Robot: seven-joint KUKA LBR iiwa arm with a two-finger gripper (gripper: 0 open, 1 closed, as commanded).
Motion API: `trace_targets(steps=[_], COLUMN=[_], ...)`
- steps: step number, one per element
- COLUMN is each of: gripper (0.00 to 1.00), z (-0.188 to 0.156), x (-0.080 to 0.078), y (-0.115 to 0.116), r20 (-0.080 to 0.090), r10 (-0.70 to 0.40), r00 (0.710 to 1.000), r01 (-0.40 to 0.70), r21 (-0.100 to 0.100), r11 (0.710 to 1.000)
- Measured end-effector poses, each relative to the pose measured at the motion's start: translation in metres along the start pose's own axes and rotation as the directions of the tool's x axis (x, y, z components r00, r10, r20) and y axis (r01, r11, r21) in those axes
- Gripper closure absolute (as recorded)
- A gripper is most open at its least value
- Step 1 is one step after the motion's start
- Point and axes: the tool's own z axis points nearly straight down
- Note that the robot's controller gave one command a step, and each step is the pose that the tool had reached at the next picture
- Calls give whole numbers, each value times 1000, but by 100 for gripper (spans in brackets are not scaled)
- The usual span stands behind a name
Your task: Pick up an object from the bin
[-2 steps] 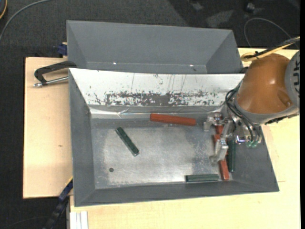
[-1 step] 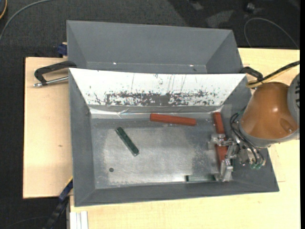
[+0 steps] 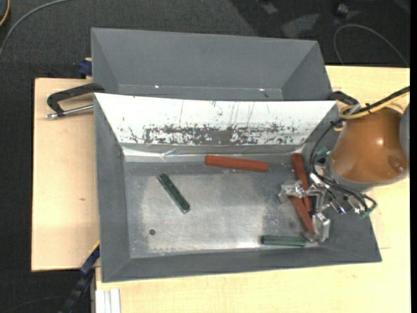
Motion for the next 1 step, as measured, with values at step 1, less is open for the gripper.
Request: trace_targets(steps=[1], gripper=[0], z=[-1], x=[19], y=[0], r20=[3], r10=[-443], r00=[897], r01=[443], r21=[-7], r11=[896])
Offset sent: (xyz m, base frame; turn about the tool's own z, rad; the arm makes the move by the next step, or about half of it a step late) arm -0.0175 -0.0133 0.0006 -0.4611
